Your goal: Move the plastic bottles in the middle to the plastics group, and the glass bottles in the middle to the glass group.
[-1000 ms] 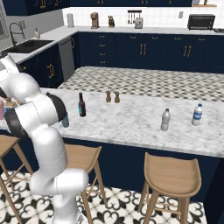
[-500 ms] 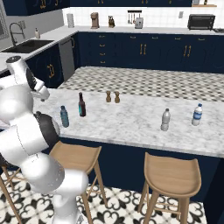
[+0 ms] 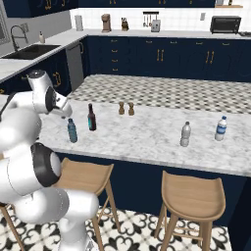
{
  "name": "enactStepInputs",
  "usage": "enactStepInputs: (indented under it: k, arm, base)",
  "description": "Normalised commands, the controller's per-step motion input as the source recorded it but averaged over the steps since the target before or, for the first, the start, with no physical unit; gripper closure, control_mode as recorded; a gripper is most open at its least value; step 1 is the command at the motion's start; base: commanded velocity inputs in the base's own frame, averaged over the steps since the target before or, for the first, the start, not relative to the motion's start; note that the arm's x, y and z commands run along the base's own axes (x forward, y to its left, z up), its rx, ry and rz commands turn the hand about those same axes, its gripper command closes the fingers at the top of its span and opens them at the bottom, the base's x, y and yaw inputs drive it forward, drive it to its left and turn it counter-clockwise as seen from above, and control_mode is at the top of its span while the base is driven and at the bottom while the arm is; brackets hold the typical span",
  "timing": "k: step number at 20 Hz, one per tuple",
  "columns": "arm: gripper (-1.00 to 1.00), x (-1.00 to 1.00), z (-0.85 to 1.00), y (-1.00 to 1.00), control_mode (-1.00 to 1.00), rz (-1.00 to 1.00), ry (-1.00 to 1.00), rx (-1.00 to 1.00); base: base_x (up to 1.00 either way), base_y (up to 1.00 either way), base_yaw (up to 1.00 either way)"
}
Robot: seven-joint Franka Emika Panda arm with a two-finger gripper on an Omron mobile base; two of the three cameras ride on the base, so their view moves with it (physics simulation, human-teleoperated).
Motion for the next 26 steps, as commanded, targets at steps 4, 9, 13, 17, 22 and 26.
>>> enactStepInputs:
  k: [4,9,13,17,22,26]
  arm:
    - [-1.00,0.00,-0.23,-0.15,-1.00,0.04,0.00,0.00]
    - [-1.00,0.00,-0.23,-0.07,-1.00,0.01,0.00,0.00]
    - [-1.00,0.11,-0.29,-0.01,-1.00,0.00,0.01,0.00]
    - [-1.00,0.39,-0.08,-0.05,-1.00,0.00,0.01,0.01]
    - [-1.00,0.55,-0.01,0.00,-1.00,0.00,0.07,0.00]
    - [-1.00,0.57,-0.08,0.02,-1.00,0.00,0.07,0.00]
  base:
    - [0.00,0.00,0.00]
    - [0.00,0.00,0.00]
    - [0.00,0.00,0.00]
    - [0.00,0.00,0.00]
    - [0.00,0.00,0.00]
    - [0.00,0.00,0.00]
